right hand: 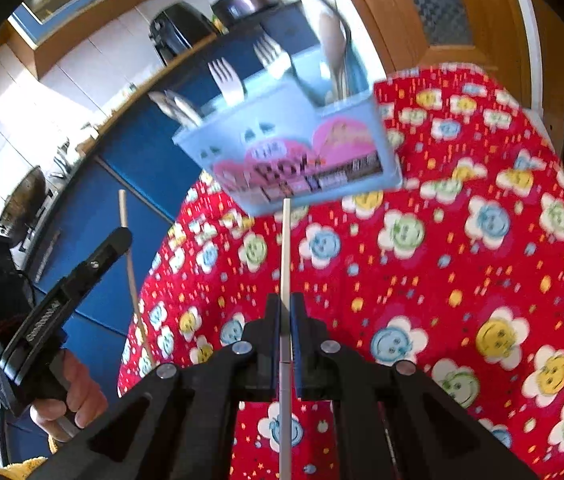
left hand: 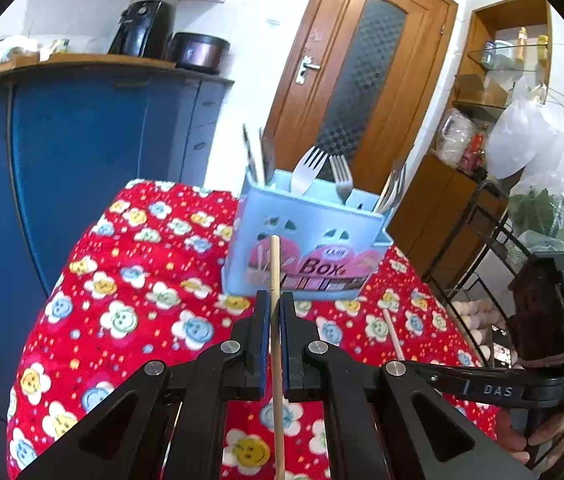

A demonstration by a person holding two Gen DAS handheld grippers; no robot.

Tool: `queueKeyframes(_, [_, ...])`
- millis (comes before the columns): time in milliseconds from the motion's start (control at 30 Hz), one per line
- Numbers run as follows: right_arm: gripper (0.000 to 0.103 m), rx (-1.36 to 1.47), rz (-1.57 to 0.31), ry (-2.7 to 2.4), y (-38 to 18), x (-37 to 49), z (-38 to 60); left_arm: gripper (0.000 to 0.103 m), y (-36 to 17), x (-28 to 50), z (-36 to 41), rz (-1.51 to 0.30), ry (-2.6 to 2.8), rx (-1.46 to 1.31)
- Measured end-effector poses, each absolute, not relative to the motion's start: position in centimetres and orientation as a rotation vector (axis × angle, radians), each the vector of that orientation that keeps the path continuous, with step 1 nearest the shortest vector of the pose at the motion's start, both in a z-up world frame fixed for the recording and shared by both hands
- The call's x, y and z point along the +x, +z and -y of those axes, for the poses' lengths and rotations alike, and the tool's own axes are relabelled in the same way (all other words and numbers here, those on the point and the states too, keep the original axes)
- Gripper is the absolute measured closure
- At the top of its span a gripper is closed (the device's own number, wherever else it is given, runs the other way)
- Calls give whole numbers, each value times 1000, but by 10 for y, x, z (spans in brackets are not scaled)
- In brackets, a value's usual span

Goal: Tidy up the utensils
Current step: 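Lift both chopsticks and lower them into the blue holder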

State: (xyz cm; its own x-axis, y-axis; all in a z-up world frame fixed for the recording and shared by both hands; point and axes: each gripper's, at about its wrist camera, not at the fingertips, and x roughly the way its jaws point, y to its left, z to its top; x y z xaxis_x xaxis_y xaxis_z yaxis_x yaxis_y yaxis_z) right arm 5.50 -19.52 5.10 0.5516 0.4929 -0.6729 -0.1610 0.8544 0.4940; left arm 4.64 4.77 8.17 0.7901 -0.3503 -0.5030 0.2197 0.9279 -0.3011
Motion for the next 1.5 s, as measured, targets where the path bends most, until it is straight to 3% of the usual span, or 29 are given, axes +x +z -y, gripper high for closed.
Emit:
queueKeyframes(433, [97, 365, -696, 385, 100, 69, 212, 99, 126, 81, -29, -458, -302, -203])
queueKeyframes(1500, [97, 251, -438, 311, 149, 128, 218, 99, 204, 173, 4, -155, -213, -123])
